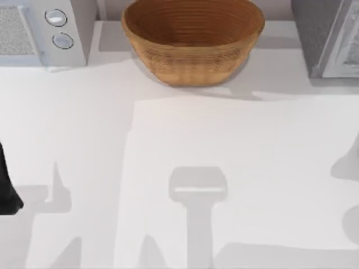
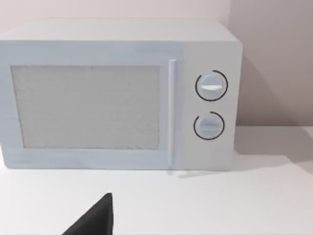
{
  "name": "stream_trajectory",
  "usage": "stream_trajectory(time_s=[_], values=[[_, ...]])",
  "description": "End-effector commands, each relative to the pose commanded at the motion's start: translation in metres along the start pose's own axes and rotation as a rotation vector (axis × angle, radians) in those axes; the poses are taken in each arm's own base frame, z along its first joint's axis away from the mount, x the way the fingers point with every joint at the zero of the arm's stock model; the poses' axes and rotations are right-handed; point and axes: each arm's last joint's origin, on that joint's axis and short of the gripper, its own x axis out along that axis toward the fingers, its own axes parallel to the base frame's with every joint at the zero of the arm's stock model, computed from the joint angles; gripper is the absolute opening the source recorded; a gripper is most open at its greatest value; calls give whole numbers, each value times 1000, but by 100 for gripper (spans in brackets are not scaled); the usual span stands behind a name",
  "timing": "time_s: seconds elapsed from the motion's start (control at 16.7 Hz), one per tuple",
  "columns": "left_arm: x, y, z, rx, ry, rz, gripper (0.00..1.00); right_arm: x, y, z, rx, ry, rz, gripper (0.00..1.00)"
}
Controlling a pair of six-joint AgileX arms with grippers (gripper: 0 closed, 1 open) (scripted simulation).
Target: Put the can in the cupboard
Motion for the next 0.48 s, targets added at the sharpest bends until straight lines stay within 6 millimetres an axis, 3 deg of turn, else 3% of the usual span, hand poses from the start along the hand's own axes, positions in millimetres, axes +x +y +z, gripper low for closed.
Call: stream_trajectory(time_s=[0.42, 0.48], values=[[0, 0, 0, 0, 0, 0, 100, 0, 0, 0, 0, 0, 0, 2], [0, 0, 0, 0, 0, 0, 100, 0, 0, 0, 0, 0, 0, 0]])
